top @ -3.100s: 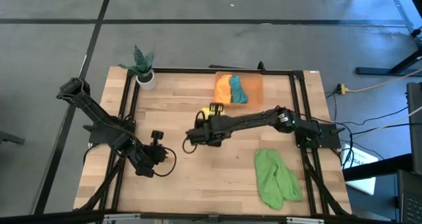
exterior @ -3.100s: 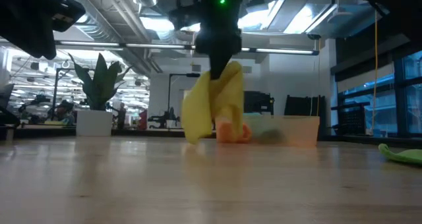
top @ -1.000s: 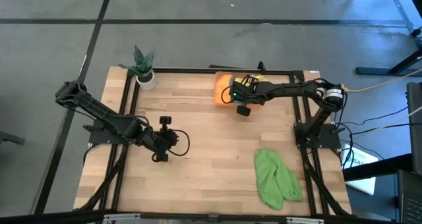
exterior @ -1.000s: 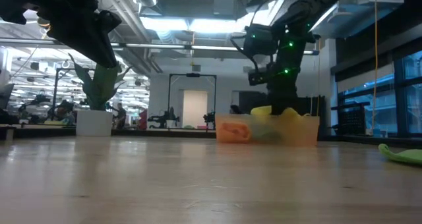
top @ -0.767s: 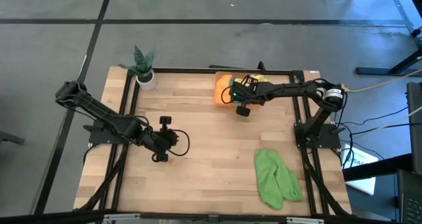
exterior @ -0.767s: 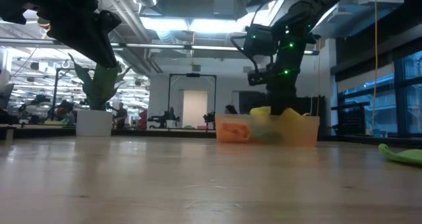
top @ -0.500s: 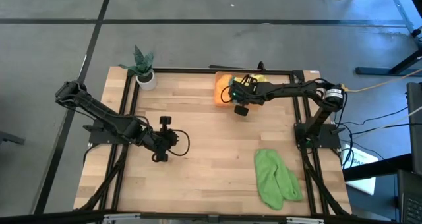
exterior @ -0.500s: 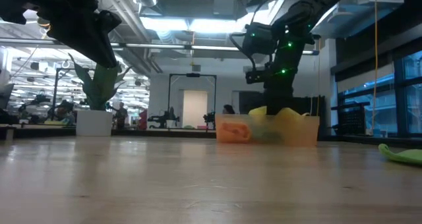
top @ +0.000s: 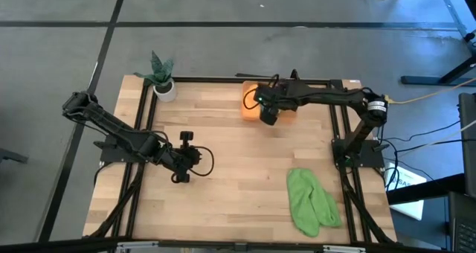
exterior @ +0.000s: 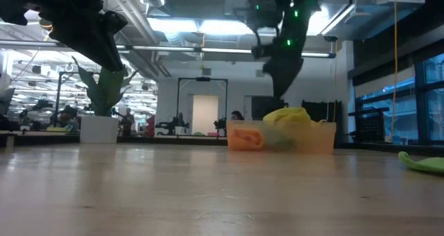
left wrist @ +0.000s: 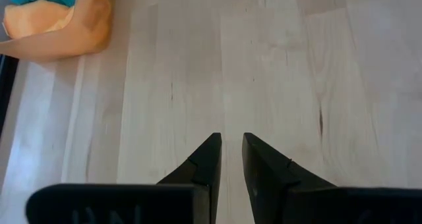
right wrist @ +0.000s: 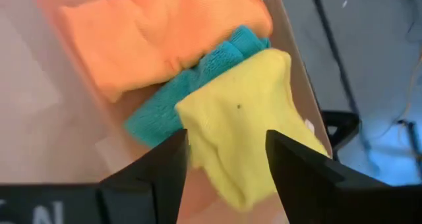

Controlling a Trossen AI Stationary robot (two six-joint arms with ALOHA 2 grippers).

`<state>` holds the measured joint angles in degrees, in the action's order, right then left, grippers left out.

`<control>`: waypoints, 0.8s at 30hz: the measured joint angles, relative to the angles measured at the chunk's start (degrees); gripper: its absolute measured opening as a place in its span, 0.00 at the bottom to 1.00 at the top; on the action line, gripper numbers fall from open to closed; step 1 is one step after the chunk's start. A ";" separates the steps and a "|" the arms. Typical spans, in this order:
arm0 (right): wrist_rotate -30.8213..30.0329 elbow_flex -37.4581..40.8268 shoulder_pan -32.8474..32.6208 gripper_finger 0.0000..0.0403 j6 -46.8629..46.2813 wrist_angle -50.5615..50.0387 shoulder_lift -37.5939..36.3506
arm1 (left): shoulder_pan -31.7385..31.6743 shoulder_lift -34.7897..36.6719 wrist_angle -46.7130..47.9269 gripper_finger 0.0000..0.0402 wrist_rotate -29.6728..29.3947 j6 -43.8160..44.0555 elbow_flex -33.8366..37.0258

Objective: Roll microfiber towels into tight, uniform cylinder then place into a basket
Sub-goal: Put the yellow microfiber towel into the bin, then remove the yellow microfiber towel from the bin

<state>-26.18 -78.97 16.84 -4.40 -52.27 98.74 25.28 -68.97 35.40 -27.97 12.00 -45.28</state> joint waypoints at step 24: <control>-4.13 1.02 -33.46 0.51 -45.93 -12.06 -0.28 | 6.21 1.21 6.23 0.14 -3.20 6.98 0.03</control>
<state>-30.30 -77.95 -16.62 -50.33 -64.33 98.45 31.48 -67.76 41.63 -31.17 18.98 -45.24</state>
